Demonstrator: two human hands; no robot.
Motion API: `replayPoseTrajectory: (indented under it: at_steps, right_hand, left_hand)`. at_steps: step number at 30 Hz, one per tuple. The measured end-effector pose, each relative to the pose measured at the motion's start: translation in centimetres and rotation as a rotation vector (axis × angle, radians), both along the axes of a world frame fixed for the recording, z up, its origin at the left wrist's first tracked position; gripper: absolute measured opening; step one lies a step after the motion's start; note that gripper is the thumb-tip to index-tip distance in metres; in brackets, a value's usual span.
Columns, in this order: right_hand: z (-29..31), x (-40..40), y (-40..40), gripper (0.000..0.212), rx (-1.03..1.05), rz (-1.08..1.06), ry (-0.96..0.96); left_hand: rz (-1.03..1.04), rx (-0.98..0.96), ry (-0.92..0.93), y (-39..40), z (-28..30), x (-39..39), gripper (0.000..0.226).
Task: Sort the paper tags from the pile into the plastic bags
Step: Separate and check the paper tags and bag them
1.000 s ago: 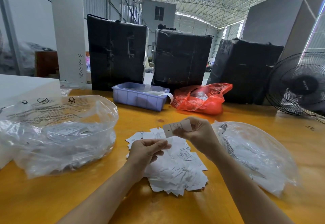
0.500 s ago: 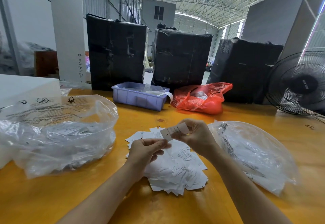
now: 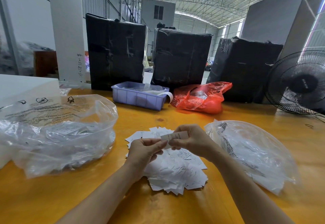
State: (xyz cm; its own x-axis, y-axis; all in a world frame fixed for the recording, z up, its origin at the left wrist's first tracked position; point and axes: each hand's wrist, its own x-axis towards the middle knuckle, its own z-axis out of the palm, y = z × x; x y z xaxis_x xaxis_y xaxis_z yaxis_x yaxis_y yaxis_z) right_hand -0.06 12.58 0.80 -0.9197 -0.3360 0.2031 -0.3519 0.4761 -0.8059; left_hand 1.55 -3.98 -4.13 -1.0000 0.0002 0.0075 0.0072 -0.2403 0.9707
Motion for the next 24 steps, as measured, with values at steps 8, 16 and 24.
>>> replayPoseTrajectory:
  at_steps: [8,16,24]
  right_hand:
    - [0.07,0.38,-0.10,0.017,0.114,0.022,-0.152]
    - [0.36,0.35,0.12,0.010,-0.006,-0.133,0.005]
    - [0.86,0.63,0.17,0.011,-0.082,-0.090,0.069]
  left_hand:
    - [-0.032,-0.075,0.047,-0.04,-0.24,0.02,0.005]
    - [-0.010,0.015,0.014,0.17,-0.32,-0.26,0.006]
    - [-0.015,-0.010,0.006,0.10,-0.30,-0.27,0.015]
